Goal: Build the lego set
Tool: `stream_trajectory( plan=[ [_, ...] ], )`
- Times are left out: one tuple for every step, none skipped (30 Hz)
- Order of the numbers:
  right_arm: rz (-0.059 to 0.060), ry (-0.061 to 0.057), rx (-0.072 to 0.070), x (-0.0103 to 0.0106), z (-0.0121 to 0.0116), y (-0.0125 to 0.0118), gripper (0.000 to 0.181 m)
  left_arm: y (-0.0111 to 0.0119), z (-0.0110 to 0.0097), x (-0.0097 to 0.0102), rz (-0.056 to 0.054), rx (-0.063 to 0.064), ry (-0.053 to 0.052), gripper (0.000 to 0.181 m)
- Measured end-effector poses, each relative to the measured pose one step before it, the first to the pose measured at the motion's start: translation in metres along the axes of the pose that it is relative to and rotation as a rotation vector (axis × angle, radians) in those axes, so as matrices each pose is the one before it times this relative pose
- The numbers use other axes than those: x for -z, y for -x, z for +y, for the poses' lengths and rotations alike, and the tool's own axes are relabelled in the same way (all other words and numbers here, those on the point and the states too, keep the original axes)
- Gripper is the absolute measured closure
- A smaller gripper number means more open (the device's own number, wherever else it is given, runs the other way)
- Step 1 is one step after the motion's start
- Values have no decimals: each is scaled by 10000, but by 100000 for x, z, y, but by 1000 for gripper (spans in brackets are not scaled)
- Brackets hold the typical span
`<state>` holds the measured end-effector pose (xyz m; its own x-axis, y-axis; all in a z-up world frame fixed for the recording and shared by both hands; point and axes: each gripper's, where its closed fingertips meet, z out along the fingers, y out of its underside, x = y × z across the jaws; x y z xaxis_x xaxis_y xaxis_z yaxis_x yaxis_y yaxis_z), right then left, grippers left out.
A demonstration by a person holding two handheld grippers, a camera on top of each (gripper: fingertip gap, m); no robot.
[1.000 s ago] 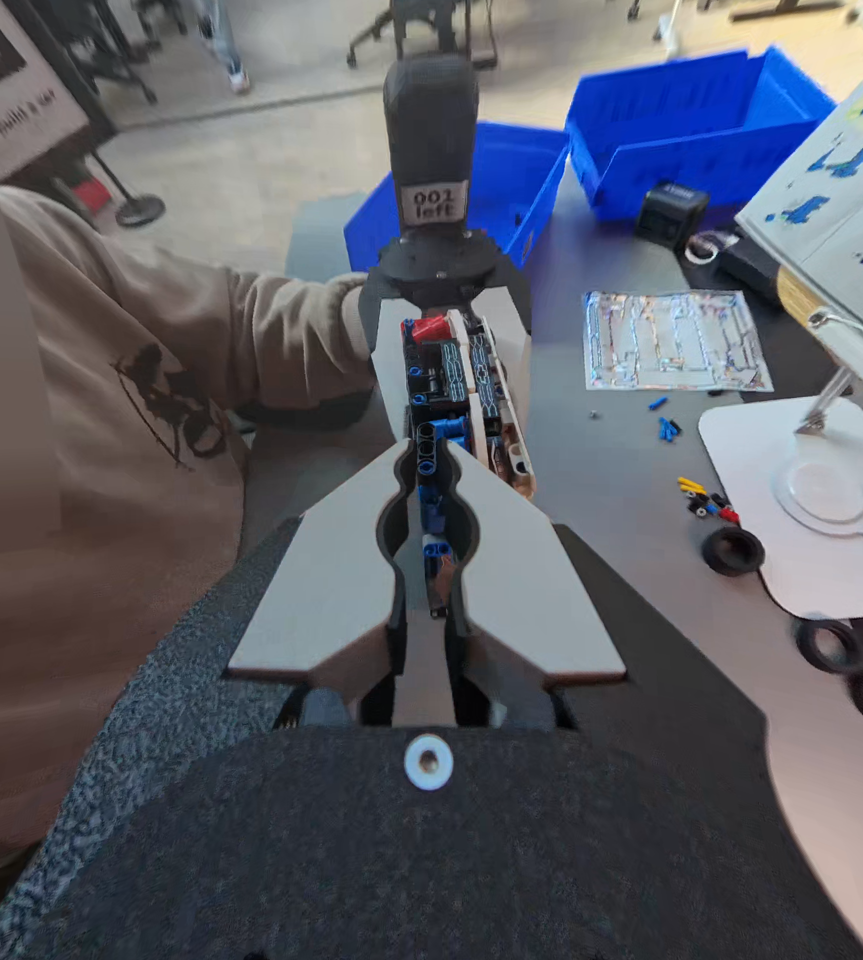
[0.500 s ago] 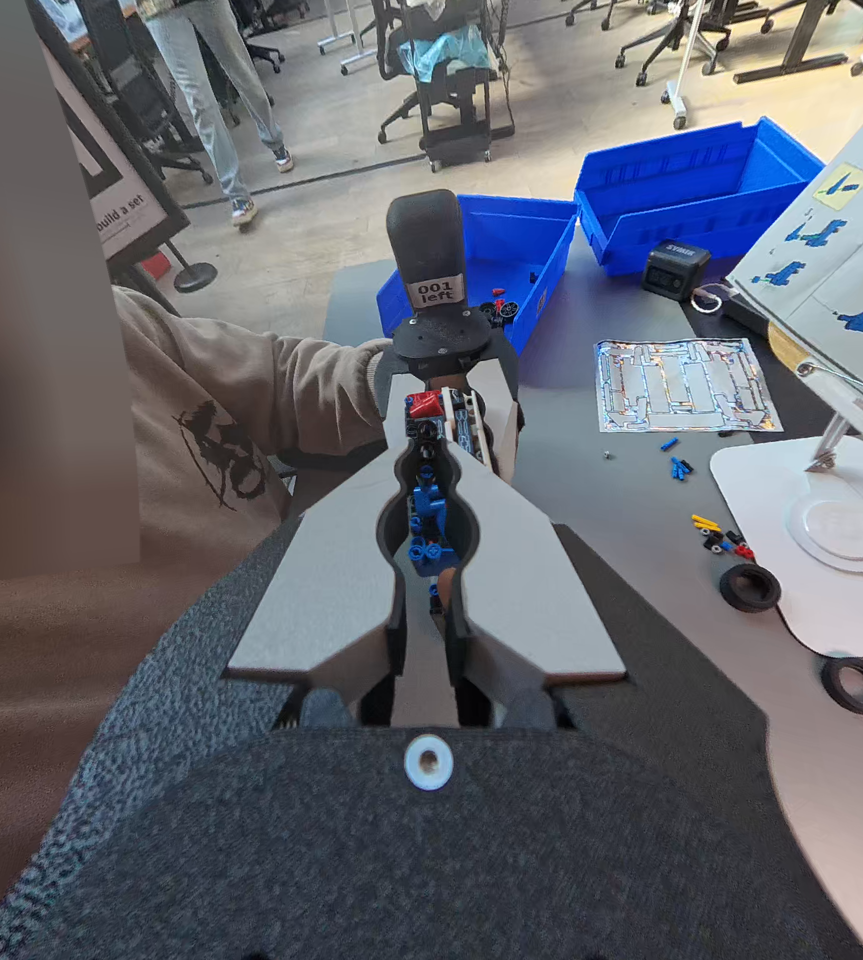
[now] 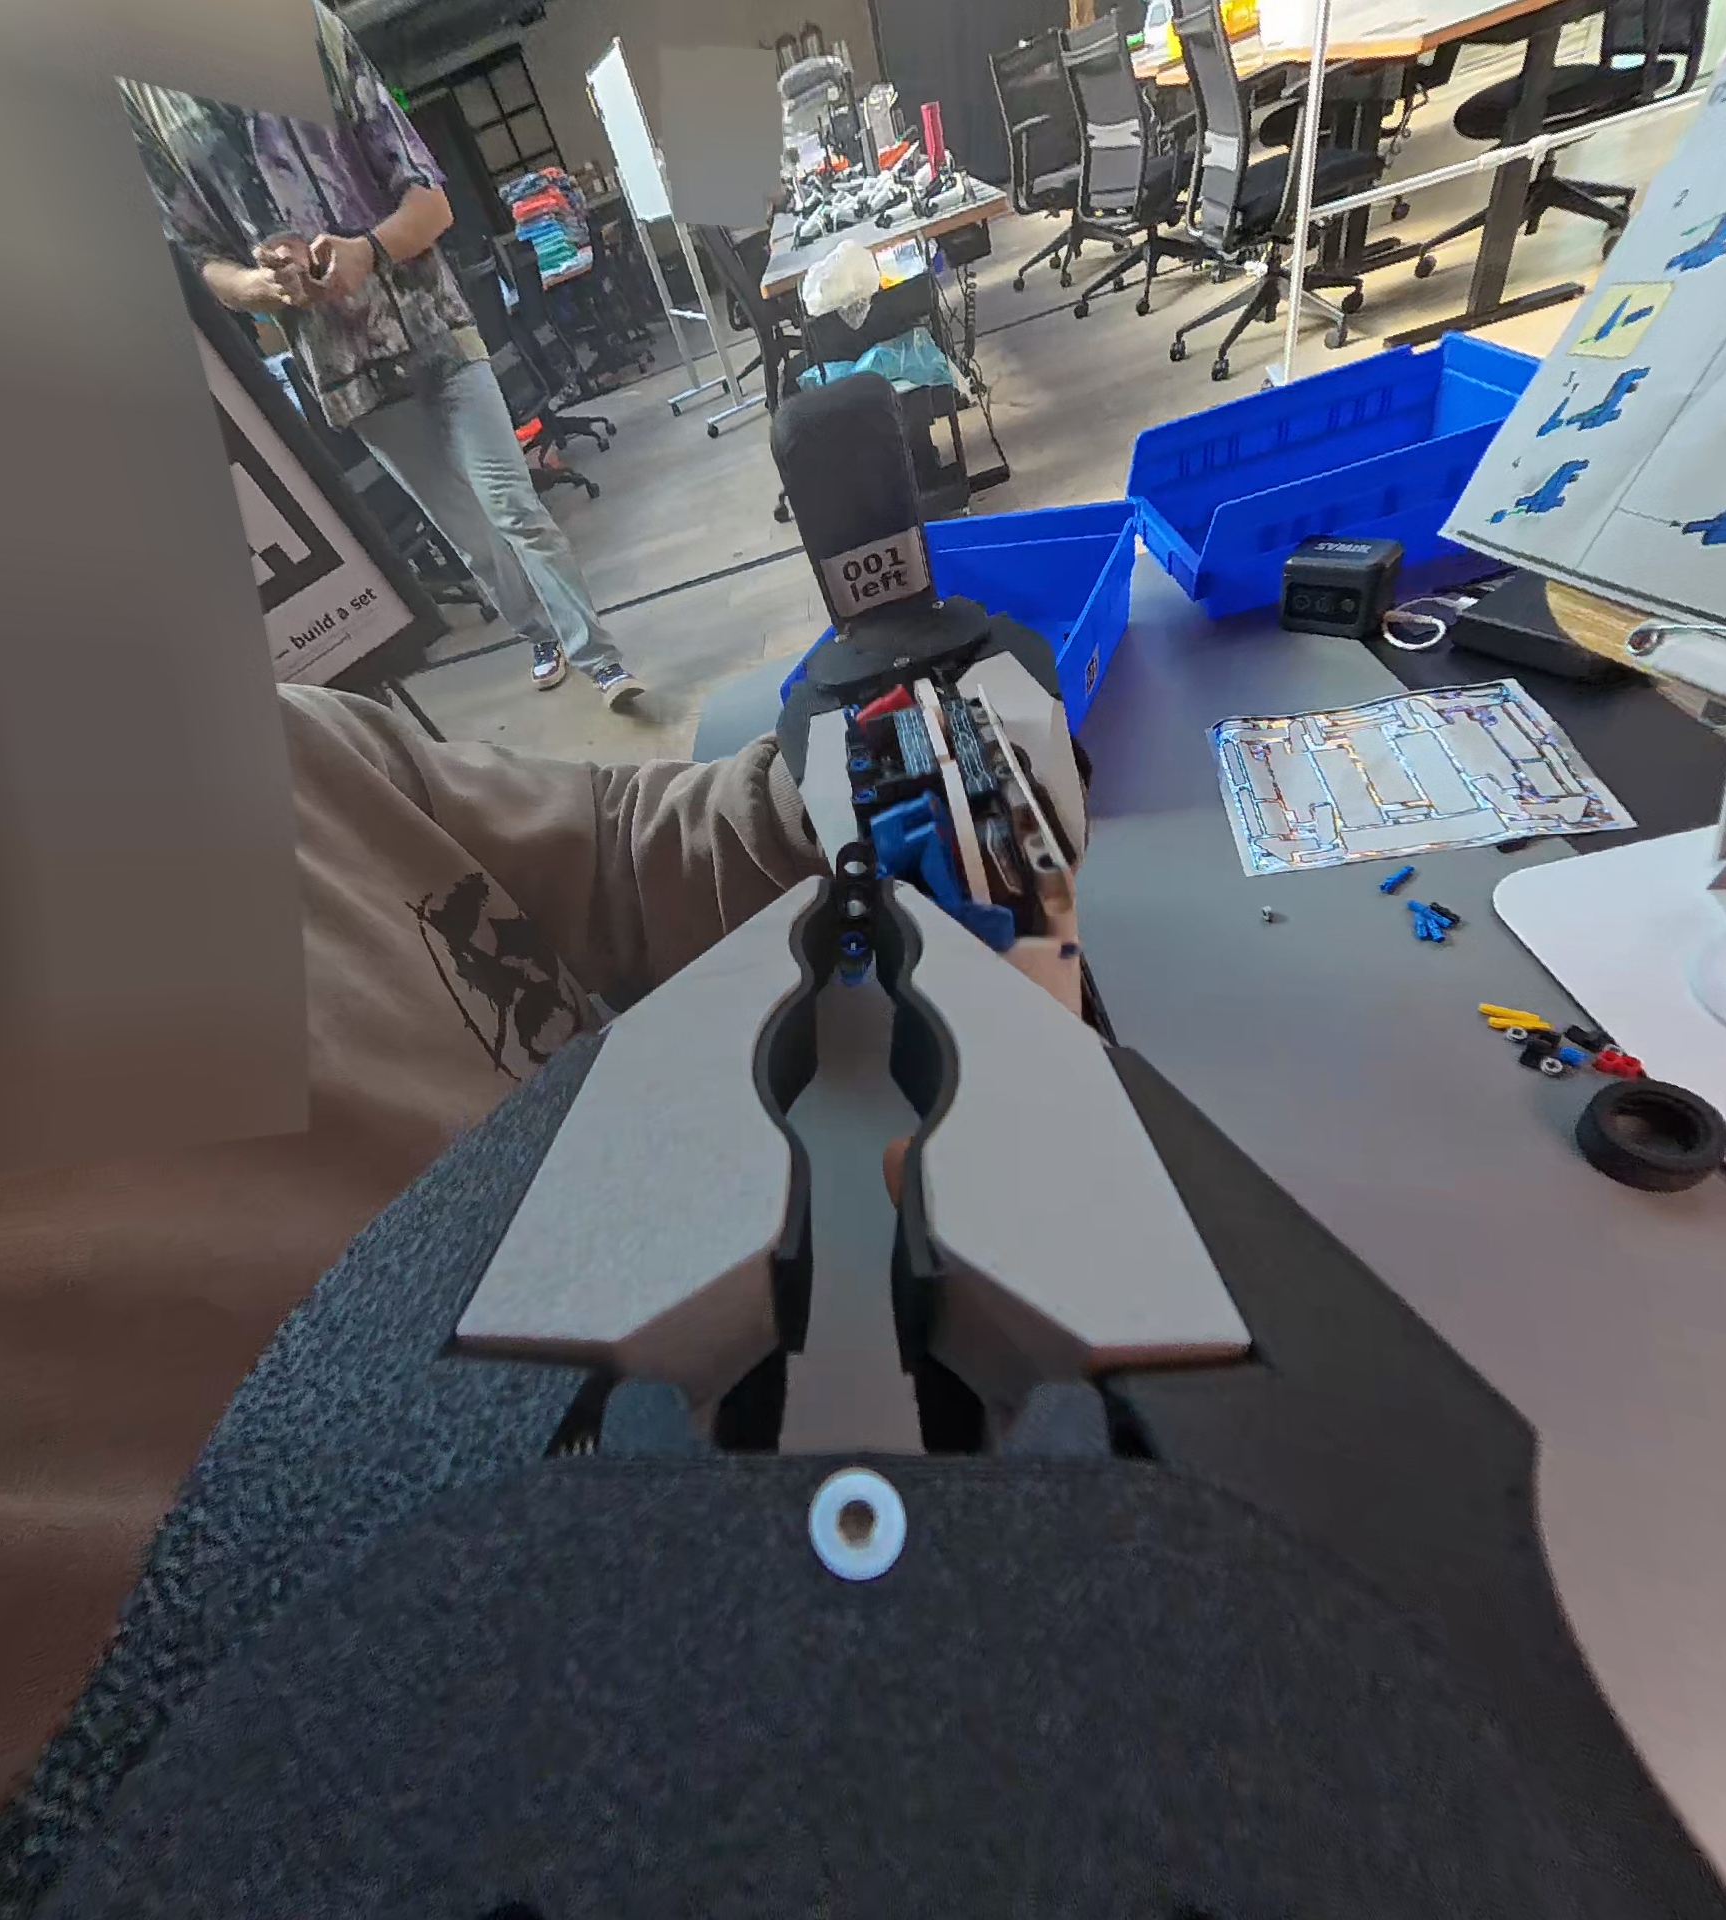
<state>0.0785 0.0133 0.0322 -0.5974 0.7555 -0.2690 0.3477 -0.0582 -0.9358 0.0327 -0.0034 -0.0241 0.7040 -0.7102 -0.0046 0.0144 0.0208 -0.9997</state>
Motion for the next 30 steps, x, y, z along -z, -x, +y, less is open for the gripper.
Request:
stream_trajectory(
  plan=[
    [180, -22, 36, 393, 1105, -424, 177, 15, -11, 80, -7, -28, -6, 126],
    [107, 10, -115, 334, 1380, -511, 177, 22, 15, 72, -3, -16, 12, 126],
    [124, 56, -341, 210, 1677, -768, 177, 71, 8, 64, -29, -13, 21, 127],
    [267, 156, -487, 8, 2007, -1208, 177, 73, 10, 51, -42, -11, 22, 126],
    [411, 313, -530, -214, 2354, -1619, 177, 70, 10, 50, -33, -3, 22, 126],
    [364, 480, -555, -488, 2578, -1670, 177, 45, 11, 34, -26, 8, 8, 126],
    [118, 305, -474, -685, 2180, -1333, 177, 37, -9, 16, -18, 14, -6, 126],
    [-15, 85, -485, -719, 1624, -1090, 177, 38, -2, 9, -32, 10, -8, 126],
    [1, 105, -640, -651, 1318, -1077, 177, 56, 0, 24, -52, 5, -6, 126],
    [47, 218, -653, -587, 1154, -1081, 177, 64, -1, 33, -49, 7, -14, 126],
    [88, 218, -406, -489, 867, -1013, 177, 37, -13, 41, -34, 17, -22, 126],
    [226, 223, -110, -377, 690, -1015, 177, 8, -4, 56, -19, 9, -23, 126],
    [346, 358, 69, -305, 706, -1017, 177, -2, -2, 55, -15, -13, -14, 126],
    [353, 402, 182, -270, 661, -852, 177, -30, -4, 45, -1, -23, -9, 126],
    [427, 392, 239, -229, 572, -778, 174, -62, -1, 30, 22, -14, 0, 126],
    [447, 370, 357, -199, 499, -603, 171, -82, -1, 23, 30, -33, 0, 126],
    [452, 375, 476, -176, 495, -449, 169, -98, 3, 12, 30, -51, 3, 126],
    [449, 348, 531, -130, 419, -348, 166, -102, 1, -6, 33, -41, 9, 126],
    [392, 325, 501, 43, 295, -196, 163, -110, 7, -15, 37, -48, 6, 126],
    [378, -2, 467, 476, -399, -128, 158, -131, -3, -22, 45, -65, 7, 126],
    [252, -484, 414, 1095, -1381, 79, 158, -166, 2, -7, 57, -70, -3, 126],
    [16, -748, 311, 1623, -2185, 409, 158, -206, -2, 5, 80, -79, -5, 126],
    [-54, -885, 283, 1961, -2812, 599, 158, -184, 3, -10, 82, -62, 6, 126],
    [-26, -898, 366, 2027, -3209, 710, 158, -120, 4, -10, 45, -59, 7, 127],
    [-20, -934, 469, 1896, -3526, 900, 159, -14, 17, -35, -21, -27, 22, 127],
    [-66, -895, 517, 1562, -3544, 1146, 160, 24, 7, -35, -51, -20, 21, 127],
    [-79, -685, 546, 1024, -3197, 1251, 161, -21, 3, -30, -14, -21, 18, 127],
    [-37, -369, 564, 445, -2513, 1174, 161, -69, 11, -15, 28, -27, 10, 127],
    [4, 17, 605, -90, -1639, 1037, 162, -70, 5, -19, 15, -30, 14, 127],
    [-38, 311, 641, -449, -859, 990, 154, -33, -5, -26, -25, -32, 15, 127]
  ],
)
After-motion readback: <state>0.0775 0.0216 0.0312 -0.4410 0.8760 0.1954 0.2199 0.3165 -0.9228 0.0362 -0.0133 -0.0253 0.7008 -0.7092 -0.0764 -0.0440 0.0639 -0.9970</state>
